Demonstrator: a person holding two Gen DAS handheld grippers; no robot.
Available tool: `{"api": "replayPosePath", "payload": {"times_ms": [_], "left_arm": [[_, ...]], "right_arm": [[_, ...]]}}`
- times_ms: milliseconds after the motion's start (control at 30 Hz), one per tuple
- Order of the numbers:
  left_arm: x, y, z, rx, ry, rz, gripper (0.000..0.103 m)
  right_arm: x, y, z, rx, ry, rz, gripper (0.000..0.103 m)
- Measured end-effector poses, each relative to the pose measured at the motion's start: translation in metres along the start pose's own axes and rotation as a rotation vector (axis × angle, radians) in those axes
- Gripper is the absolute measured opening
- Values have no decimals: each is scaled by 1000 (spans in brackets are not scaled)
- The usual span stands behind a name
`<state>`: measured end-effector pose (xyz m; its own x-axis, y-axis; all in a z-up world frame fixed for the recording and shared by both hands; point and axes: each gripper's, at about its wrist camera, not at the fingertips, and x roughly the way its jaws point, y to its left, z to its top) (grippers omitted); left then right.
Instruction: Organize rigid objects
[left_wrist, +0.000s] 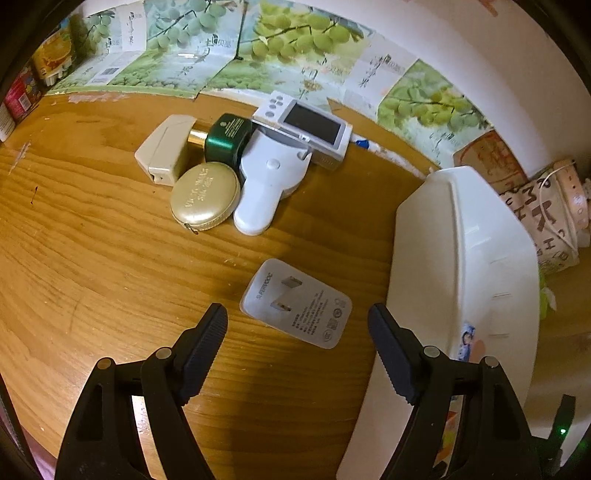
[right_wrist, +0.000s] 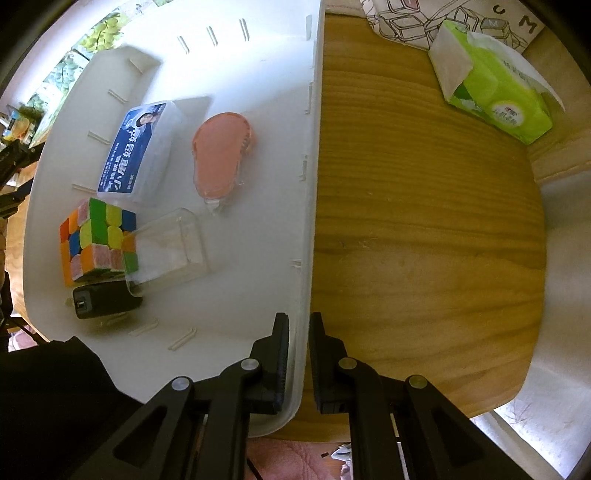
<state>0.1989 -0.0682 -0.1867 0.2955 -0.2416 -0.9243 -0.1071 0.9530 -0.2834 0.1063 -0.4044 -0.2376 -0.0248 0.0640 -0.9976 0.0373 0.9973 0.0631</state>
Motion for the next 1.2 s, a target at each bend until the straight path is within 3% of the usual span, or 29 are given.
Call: {"api": "replayPosePath", "payload": {"times_ms": [167,633,867,900,933,967,1200], "left_arm": [[4,1,1,7,15,1,66],[2,-1,-3,47,5,17,64],[-18,0,-9,53,-39,1,62],[-22,0,-10,52,-46,-3,60],[-25,-1,-10,51,-51,-10,39],[-30,-1,-11,47,-61,-27,28],[-71,-15,-12,86,-178,-111,22]], "right_arm": [[-1,-2,-1,-3,-5,4,8],[-13,9,-9,-22,-20,-9,7],[-18,12,-12,-27,-28,-8,6],[-19,12,-12,-30,-29,-10,6],[-19,13,-13,-31,-30,-11,6],[-20,13,-13,-33,-32,-11,6],[-24,15,-18,-55,-46,-12,7]]}}
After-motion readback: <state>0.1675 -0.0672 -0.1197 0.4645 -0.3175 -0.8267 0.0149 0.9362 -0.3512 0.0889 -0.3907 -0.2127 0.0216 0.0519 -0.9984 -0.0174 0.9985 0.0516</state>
